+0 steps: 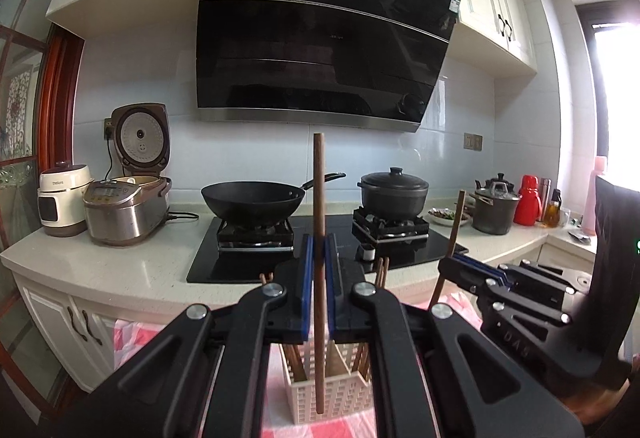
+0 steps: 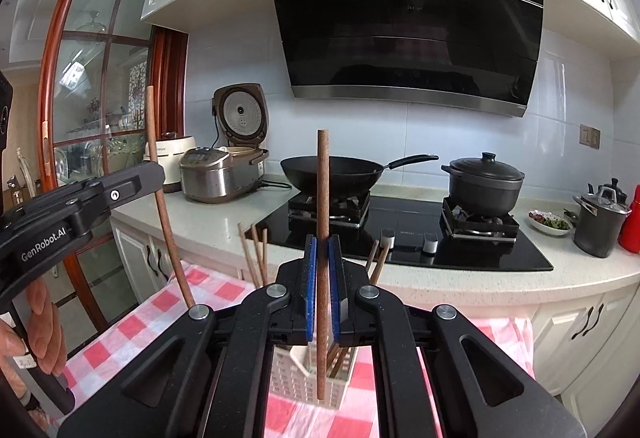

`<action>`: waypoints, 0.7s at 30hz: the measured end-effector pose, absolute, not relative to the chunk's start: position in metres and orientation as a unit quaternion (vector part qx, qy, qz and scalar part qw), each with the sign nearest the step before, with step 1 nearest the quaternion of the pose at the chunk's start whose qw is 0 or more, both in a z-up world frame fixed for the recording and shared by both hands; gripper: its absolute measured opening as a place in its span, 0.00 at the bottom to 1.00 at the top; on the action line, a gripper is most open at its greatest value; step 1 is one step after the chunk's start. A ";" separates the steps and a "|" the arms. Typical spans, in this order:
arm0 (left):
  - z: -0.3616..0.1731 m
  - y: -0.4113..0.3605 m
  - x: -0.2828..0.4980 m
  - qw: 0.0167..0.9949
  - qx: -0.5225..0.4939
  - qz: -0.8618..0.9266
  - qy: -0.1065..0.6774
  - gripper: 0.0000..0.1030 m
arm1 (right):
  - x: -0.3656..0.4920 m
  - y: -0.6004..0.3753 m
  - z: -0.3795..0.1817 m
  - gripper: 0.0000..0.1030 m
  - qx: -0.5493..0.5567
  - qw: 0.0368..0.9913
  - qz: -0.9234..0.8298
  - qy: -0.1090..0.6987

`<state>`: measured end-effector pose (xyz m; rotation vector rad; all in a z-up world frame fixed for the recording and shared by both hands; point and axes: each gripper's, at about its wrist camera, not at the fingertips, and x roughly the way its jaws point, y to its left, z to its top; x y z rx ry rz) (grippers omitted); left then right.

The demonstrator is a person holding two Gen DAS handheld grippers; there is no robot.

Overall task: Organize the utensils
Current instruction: 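Lower the chopstick into the basket with the left tool while the right tool lowers its chopstick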

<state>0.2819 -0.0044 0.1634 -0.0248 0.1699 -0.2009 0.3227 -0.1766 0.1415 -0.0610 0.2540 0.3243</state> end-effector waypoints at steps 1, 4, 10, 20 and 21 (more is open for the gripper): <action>0.166 -0.005 0.288 0.991 -0.013 -0.099 0.084 0.06 | 0.329 -0.176 0.143 0.06 -0.028 0.979 0.160 0.126; 0.170 -0.007 0.306 0.993 -0.014 -0.091 0.080 0.06 | 0.348 -0.176 0.145 0.06 -0.015 0.978 0.158 0.133; 0.161 -0.009 0.342 0.993 -0.028 -0.070 0.088 0.06 | 0.380 -0.171 0.133 0.06 0.003 0.975 0.158 0.154; 0.105 -0.012 0.392 0.982 -0.023 -0.071 0.173 0.06 | 0.418 -0.163 0.084 0.06 0.015 0.955 0.174 0.241; 0.097 -0.011 0.395 0.980 -0.025 -0.070 0.184 0.06 | 0.421 -0.162 0.079 0.06 0.012 0.953 0.173 0.250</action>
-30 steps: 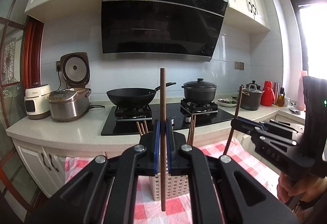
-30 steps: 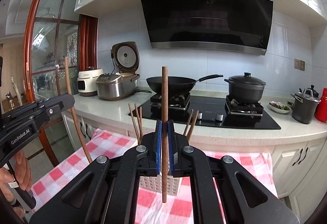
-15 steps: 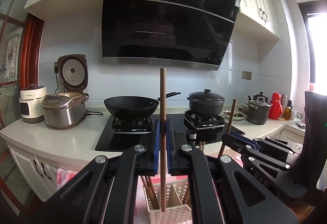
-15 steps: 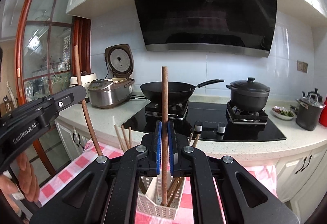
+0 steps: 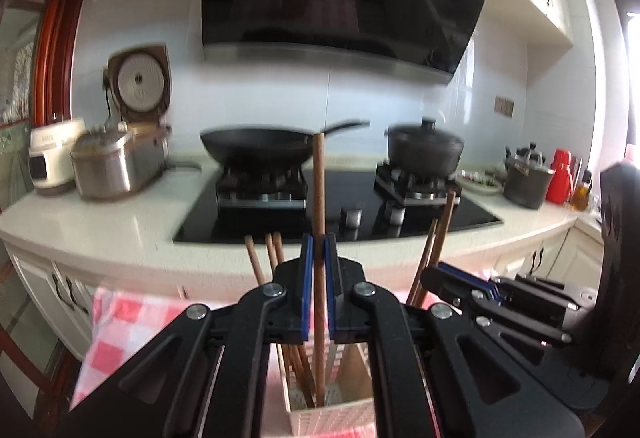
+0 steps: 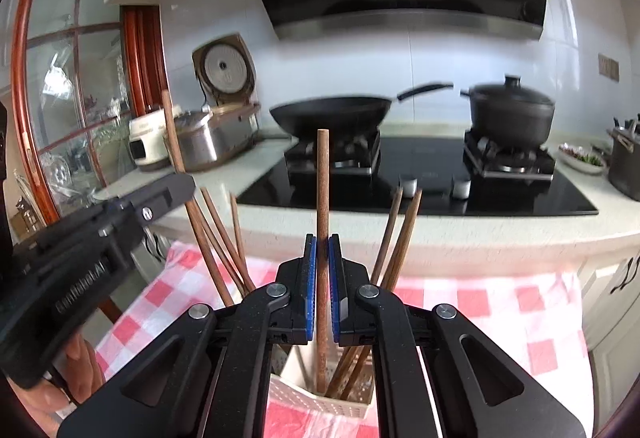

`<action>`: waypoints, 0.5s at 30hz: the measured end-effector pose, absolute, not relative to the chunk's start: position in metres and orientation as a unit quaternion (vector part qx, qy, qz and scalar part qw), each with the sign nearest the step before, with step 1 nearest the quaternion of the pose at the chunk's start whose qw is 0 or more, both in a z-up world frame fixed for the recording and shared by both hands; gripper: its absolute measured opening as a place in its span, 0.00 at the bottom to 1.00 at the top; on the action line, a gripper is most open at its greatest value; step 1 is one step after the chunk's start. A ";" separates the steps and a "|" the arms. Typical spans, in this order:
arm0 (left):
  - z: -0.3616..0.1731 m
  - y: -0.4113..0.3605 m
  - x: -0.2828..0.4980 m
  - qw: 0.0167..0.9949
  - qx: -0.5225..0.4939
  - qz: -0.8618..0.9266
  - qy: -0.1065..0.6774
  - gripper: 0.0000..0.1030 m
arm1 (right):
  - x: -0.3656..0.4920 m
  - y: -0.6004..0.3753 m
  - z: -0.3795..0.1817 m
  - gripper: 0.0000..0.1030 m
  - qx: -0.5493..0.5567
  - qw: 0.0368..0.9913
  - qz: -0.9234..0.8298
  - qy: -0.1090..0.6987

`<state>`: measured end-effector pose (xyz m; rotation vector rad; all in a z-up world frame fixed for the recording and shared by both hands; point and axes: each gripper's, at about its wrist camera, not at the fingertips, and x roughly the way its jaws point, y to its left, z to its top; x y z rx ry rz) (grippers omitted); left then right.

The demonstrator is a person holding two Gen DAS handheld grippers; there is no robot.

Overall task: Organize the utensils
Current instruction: 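Lower the chopstick into the basket with the left tool while the right tool lowers its chopstick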

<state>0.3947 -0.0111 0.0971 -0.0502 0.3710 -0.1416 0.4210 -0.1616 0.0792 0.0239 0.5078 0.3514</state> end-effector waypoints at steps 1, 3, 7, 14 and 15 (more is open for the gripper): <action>0.089 -0.010 0.399 0.977 -0.027 -0.072 0.197 0.06 | 0.422 -0.160 0.075 0.06 0.009 0.951 0.172 0.257; 0.075 -0.008 0.404 0.973 -0.032 -0.075 0.216 0.06 | 0.426 -0.158 0.067 0.06 0.005 0.948 0.167 0.272; 0.051 -0.008 0.415 0.967 -0.033 -0.073 0.243 0.06 | 0.432 -0.157 0.055 0.06 0.011 0.944 0.162 0.289; 0.036 -0.003 0.418 0.968 -0.027 -0.056 0.242 0.13 | 0.440 -0.161 0.048 0.13 0.015 0.944 0.156 0.290; 0.037 -0.002 0.416 0.969 -0.028 -0.053 0.239 0.24 | 0.439 -0.161 0.048 0.16 0.015 0.945 0.157 0.287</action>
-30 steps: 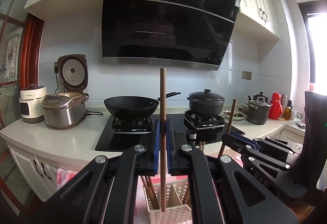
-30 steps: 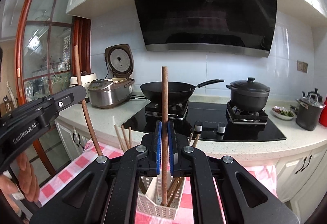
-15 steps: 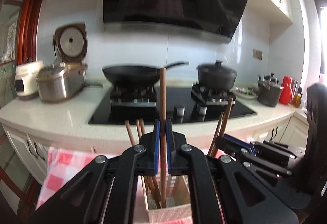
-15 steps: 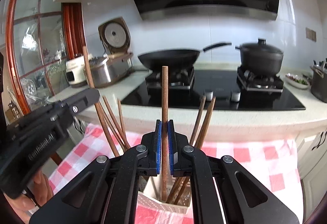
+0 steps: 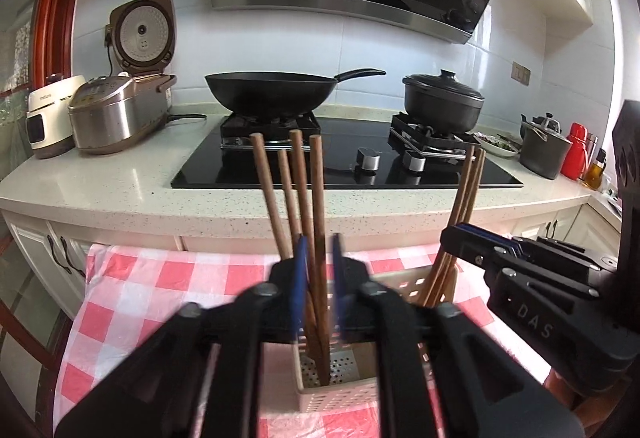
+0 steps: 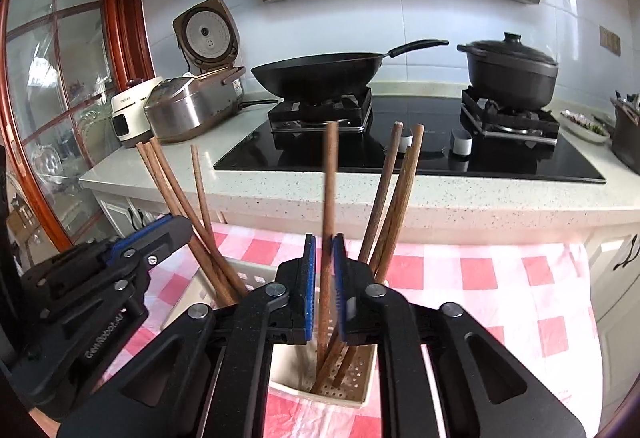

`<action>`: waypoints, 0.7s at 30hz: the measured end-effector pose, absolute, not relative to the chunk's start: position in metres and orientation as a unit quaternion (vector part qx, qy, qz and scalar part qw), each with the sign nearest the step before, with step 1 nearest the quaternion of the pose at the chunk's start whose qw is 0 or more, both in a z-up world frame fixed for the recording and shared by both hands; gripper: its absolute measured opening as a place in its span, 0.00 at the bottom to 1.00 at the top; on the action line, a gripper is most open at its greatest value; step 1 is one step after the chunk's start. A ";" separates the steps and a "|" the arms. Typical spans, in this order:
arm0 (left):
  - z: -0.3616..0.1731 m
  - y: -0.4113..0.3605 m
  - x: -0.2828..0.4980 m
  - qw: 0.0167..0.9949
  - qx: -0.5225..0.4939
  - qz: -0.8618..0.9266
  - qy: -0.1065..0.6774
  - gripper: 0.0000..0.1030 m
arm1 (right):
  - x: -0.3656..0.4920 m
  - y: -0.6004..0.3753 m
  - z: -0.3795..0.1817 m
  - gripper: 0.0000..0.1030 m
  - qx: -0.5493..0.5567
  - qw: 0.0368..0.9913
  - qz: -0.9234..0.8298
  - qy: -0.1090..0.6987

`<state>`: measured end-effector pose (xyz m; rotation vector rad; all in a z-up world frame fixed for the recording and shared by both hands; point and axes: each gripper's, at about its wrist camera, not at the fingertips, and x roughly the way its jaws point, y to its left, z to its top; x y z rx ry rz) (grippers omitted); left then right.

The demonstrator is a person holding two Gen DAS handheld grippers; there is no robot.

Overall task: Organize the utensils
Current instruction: 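Open both tools to release the chopsticks and pull back from the basket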

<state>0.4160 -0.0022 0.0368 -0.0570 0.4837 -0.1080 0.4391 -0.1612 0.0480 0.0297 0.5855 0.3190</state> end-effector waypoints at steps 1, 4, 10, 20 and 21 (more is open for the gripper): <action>0.038 0.000 0.414 0.970 -0.031 -0.051 0.235 0.33 | 0.438 -0.162 0.049 0.27 0.017 0.946 0.158 0.284; 0.044 0.004 0.403 0.974 -0.033 -0.044 0.221 0.44 | 0.432 -0.167 0.055 0.56 0.030 0.951 0.157 0.267; 0.058 0.018 0.356 0.985 -0.022 -0.020 0.173 0.66 | 0.399 -0.178 0.080 0.56 0.013 0.962 0.158 0.223; 0.033 0.049 0.247 0.988 -0.032 0.020 0.146 0.95 | 0.303 -0.206 0.049 0.56 0.041 0.958 0.162 0.231; 0.028 0.050 0.239 0.988 -0.030 0.021 0.150 0.95 | 0.296 -0.207 0.041 0.56 0.043 0.957 0.162 0.237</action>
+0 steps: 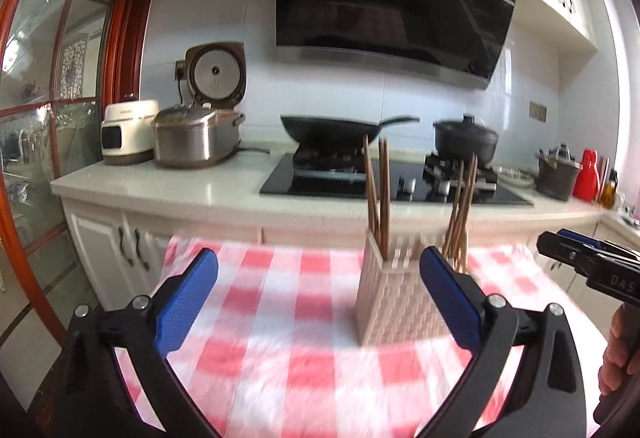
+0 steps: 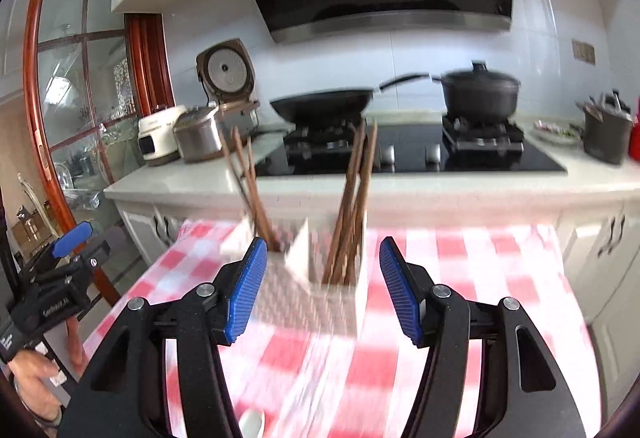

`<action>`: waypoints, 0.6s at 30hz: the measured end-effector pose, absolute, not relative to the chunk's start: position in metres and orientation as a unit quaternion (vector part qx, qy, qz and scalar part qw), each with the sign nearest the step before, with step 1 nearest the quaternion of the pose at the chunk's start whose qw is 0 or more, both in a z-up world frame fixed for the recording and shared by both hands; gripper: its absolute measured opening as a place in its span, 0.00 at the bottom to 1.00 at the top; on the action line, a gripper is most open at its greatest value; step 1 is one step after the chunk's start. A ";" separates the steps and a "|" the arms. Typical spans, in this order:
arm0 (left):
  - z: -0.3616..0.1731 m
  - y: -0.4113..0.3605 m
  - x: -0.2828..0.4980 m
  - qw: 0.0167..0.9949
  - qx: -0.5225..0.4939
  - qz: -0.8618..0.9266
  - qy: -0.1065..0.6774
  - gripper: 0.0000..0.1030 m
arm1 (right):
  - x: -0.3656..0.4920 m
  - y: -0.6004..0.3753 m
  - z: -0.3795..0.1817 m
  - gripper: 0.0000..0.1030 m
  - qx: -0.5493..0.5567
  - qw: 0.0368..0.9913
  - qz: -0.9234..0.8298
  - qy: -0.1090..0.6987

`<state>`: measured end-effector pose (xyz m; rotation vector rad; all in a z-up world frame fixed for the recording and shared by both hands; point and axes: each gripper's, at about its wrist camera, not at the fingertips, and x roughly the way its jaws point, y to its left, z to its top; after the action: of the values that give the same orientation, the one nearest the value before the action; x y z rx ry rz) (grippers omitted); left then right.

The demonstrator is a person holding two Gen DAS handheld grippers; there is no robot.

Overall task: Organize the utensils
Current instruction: 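Open both tools to release the chopsticks and pull back from the basket, then move both open tools down to the white spoons on the cloth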

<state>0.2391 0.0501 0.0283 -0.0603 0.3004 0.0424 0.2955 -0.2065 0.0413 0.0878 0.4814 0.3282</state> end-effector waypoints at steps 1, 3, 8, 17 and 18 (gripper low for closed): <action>0.021 0.050 0.230 0.987 -0.027 0.022 0.154 0.95 | 0.289 -0.208 0.034 0.56 0.046 0.955 0.161 0.244; 0.010 0.050 0.216 0.986 -0.025 0.022 0.162 0.95 | 0.277 -0.209 0.017 0.56 0.055 0.950 0.158 0.262; -0.022 0.048 0.189 0.981 -0.026 0.007 0.194 0.95 | 0.253 -0.208 -0.017 0.55 0.059 0.939 0.158 0.298; -0.067 0.044 0.174 0.971 -0.036 -0.002 0.236 0.95 | 0.235 -0.196 -0.068 0.49 0.062 0.919 0.157 0.355; -0.069 0.044 0.174 0.971 -0.038 -0.003 0.237 0.95 | 0.234 -0.193 -0.072 0.48 0.062 0.917 0.159 0.360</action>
<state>0.1740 0.0442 -0.0693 -0.0765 0.4784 -0.0060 0.2344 -0.1935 -0.0722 0.1267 0.7406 0.3266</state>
